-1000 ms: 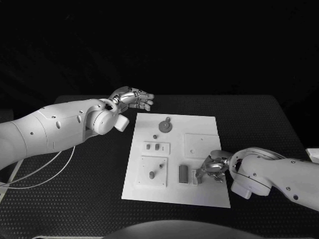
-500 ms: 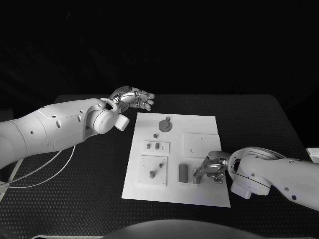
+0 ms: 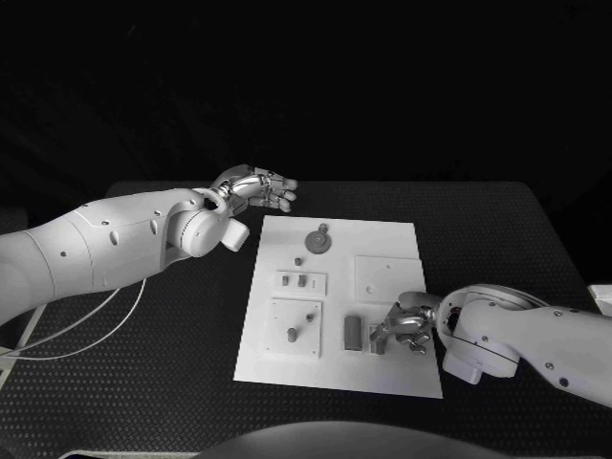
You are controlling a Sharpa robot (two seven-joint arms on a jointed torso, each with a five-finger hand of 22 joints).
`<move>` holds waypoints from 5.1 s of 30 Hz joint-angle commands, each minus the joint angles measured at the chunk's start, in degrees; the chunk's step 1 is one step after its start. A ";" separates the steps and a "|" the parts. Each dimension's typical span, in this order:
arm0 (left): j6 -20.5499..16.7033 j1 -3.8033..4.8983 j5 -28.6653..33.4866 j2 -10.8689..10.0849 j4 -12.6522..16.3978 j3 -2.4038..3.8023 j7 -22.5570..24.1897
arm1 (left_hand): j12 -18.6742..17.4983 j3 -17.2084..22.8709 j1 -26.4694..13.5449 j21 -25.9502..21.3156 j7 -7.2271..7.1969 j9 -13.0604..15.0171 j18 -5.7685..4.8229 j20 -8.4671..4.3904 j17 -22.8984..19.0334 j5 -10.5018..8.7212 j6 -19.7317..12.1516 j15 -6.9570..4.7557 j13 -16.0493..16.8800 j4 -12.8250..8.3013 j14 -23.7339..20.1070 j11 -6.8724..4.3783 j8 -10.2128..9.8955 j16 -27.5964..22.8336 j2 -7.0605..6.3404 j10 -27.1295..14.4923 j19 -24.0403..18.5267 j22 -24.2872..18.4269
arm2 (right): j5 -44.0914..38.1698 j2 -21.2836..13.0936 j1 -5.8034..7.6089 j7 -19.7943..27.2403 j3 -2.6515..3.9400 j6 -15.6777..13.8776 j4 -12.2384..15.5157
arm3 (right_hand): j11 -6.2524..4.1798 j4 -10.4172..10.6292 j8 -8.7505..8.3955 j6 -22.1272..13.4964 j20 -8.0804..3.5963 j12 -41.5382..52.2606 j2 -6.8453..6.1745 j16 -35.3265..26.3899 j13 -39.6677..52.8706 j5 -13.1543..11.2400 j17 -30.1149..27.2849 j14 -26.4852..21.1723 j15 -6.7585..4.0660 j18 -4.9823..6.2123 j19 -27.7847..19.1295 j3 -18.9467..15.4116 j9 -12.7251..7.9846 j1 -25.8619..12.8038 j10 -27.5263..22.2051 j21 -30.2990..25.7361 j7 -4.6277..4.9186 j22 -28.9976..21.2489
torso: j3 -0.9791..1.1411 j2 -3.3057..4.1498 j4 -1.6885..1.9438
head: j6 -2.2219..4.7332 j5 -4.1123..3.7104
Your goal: Assemble the parts on the task board
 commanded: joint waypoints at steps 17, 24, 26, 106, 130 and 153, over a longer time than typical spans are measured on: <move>1.09 0.05 0.27 0.20 0.06 0.04 0.17 | -0.05 -0.05 -0.67 0.04 0.16 -0.13 -0.08 -0.09 0.22 -0.09 -0.41 0.49 -0.10 0.48 -0.08 -0.17 0.31 -0.46 0.29 -0.09 -0.35 -0.09 | -1.66 0.35 -0.08 1.98 0.04 -2.36 0.30 | -0.04 -0.35 0.56 0.69 -0.13 0.54 0.64 0.32 0.21 0.18 0.19 0.13 -0.34 2.07 0.30 -0.04 -0.08 -0.43 0.57 -0.02 -0.17 0.75 | 0.02 -0.01 -0.02 | 0.22 0.15; 1.18 0.05 0.27 0.27 0.05 0.04 0.12 | -0.05 -0.05 -0.70 0.03 0.16 -0.14 -0.08 -0.08 0.26 -0.09 -0.43 0.50 -0.11 0.51 -0.11 -0.16 0.31 -0.50 0.29 -0.10 -0.38 -0.10 | -0.77 0.62 -0.08 1.86 0.04 -1.18 0.36 | -0.09 -0.23 0.62 0.80 -0.13 0.57 0.54 0.35 0.21 0.18 0.27 0.22 -0.39 2.07 0.38 -0.14 -0.08 -0.77 0.62 -0.03 -0.22 0.74 | 0.01 -0.01 -0.05 | 0.14 0.19; 1.20 0.05 0.27 0.28 0.06 0.04 0.09 | -0.05 -0.05 -0.70 0.03 0.16 -0.15 -0.08 -0.08 0.27 -0.09 -0.44 0.50 -0.11 0.51 -0.11 -0.16 0.31 -0.51 0.29 -0.11 -0.39 -0.10 | -0.63 0.64 -0.08 1.82 0.04 -1.00 0.40 | -0.10 -0.16 0.62 0.80 -0.12 0.48 0.46 0.32 0.15 0.18 0.15 0.17 -0.41 2.07 0.39 -0.17 -0.10 -0.94 0.57 -0.05 -0.23 0.74 | -0.02 -0.01 -0.03 | 0.09 0.16; 1.34 0.05 0.27 0.02 0.09 0.04 -0.01 | -0.04 0.01 -0.70 0.04 0.17 -0.25 -0.07 -0.06 0.61 -0.09 -0.49 0.53 -0.14 0.64 -0.15 -0.15 0.39 -0.76 0.36 -0.15 -0.48 -0.13 | -20.18 -4.37 -0.07 24.19 0.06 -12.70 1.74 | 2.28 -3.58 -1.90 -6.28 -0.19 1.71 -4.98 -0.38 0.83 0.19 -2.27 -1.36 1.63 2.07 0.36 2.41 -1.23 13.33 -0.27 -0.52 2.29 1.01 | 0.09 0.02 -0.08 | -0.08 0.44; 1.42 0.04 0.27 0.13 -0.02 0.04 -0.03 | -0.04 0.02 -0.70 0.05 0.18 -0.29 -0.07 -0.05 0.71 -0.09 -0.51 0.53 -0.14 0.66 -0.14 -0.14 0.41 -0.82 0.39 -0.16 -0.49 -0.14 | -25.49 -2.16 -1.05 23.94 -0.02 -8.12 -0.02 | 1.76 -2.07 -0.55 -3.42 1.00 1.84 0.19 -0.34 0.41 0.18 -2.37 -1.92 1.29 2.07 -0.70 -0.03 -2.47 13.98 -0.46 -0.39 1.66 1.02 | 0.00 0.01 -0.02 | -0.19 0.34; 1.50 0.04 0.27 -0.02 -0.01 0.03 -0.09 | -0.04 0.03 -0.91 0.06 0.20 -0.34 -0.08 -0.03 0.86 -0.09 -0.55 0.56 -0.16 0.94 -0.15 -0.12 0.44 -0.94 0.60 -0.19 -0.51 -0.15 | -26.96 -1.63 -1.62 23.23 -0.22 -5.32 -1.10 | 1.47 -0.27 -0.16 -2.74 0.96 2.10 1.68 -0.18 0.47 0.18 -2.08 -1.80 1.03 2.07 -0.80 0.13 -2.88 12.62 -0.40 -0.34 1.36 1.01 | -0.04 -0.01 0.02 | -0.62 0.49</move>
